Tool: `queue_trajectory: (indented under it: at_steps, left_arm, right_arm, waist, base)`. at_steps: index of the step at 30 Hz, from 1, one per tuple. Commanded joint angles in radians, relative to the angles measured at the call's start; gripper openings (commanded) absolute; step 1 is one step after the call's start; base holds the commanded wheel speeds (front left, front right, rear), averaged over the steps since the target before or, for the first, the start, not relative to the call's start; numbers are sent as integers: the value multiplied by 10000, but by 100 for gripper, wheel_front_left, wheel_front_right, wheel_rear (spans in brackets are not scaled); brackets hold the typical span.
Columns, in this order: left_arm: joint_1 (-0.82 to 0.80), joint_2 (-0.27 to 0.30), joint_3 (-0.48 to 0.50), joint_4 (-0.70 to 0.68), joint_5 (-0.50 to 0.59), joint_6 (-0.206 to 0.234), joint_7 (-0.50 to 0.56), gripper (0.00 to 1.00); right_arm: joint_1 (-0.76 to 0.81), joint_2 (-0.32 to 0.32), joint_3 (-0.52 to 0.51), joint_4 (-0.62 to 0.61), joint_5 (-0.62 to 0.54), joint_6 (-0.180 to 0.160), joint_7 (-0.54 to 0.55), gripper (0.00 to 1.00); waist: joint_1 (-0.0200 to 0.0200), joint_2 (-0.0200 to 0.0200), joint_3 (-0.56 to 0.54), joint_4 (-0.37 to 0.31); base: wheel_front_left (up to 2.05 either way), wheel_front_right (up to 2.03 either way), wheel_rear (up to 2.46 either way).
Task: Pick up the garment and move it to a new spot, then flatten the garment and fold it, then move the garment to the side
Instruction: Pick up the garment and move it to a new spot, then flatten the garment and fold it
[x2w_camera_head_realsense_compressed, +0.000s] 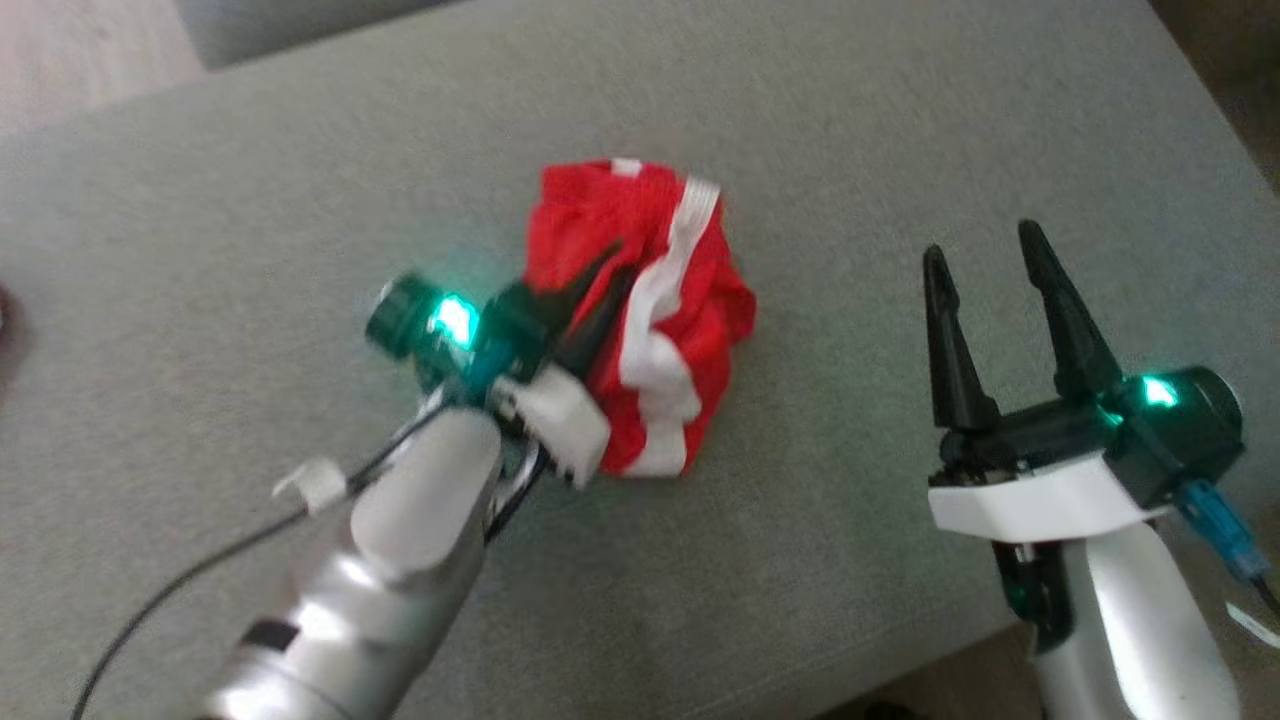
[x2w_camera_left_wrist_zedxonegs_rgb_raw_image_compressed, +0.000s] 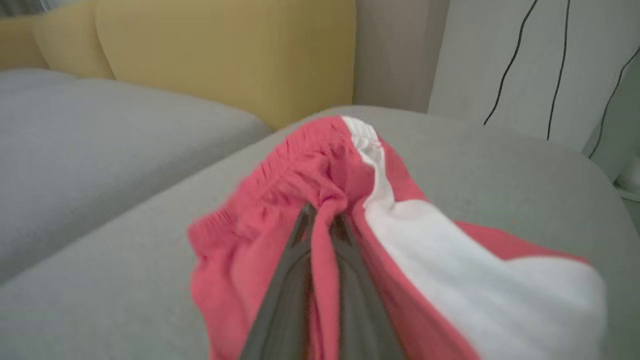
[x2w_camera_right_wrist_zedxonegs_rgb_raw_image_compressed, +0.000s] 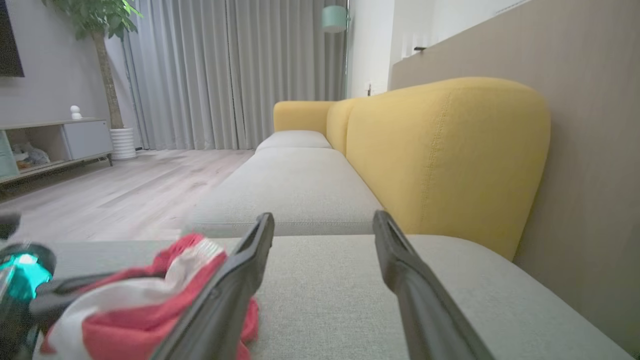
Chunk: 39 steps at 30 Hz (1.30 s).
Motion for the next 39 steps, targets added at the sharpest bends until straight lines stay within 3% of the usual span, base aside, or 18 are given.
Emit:
queue_trajectory:
  at_steps: [1,2,3,6,10,13,20,26,32,39]
  left_arm:
    - [-47,175,213,-101,-66,143,-361,23]
    - [138,153,135,27,-53,177,-490,96]
    - [315,128,87,106,-58,225,-639,100]
    - [861,44,117,69,-201,474,-939,100]
    - [2219,14,1189,-1932,-176,1684,-1012,100]
    - [3502,80,2124,-3465,9,2201,-1014,100]
    - [6068,26,3987,-6053,319,2220,-1016,100]
    - [8074,-51,5065,-6925,687,2495,-1016,100]
    - [9143,-61,5306,-7420,458,2941,-1017,100]
    - [9469,-63,5274,-7544,476,2919,-1017,100]
  right_arm:
    - [-479,10,381,-347,140,-7,4,100]
    - [-512,10,416,-338,184,-7,4,100]
    - [-521,10,408,-321,225,-7,4,100]
    - [-448,10,167,-152,368,-7,4,100]
    - [-153,10,-104,284,378,-7,4,100]
    - [98,10,-38,639,185,-7,4,100]
    - [741,10,-125,1138,90,-7,4,100]
    - [1487,10,-172,1312,-47,-7,4,100]
    - [1940,10,-63,1195,-190,-7,4,100]
    - [2182,10,-115,1132,-238,-7,4,100]
  waist:
    - [-3,0,830,-581]
    - [-3,0,906,-593]
    - [-3,0,941,-577]
    - [-3,0,829,-329]
    - [-3,0,89,492]
    - [-3,0,-472,955]
    - [-3,0,-1474,1685]
    - [-3,0,-2329,2186]
    - [-3,0,-2700,2490]
    - [-3,0,-2778,2823]
  base:
    - [0,0,0]
    - [0,0,0]
    - [0,0,0]
    - [0,0,0]
    - [0,0,0]
    - [0,0,0]
    - [0,0,0]
    - [0,0,0]
    - [0,0,0]
    - [0,0,0]
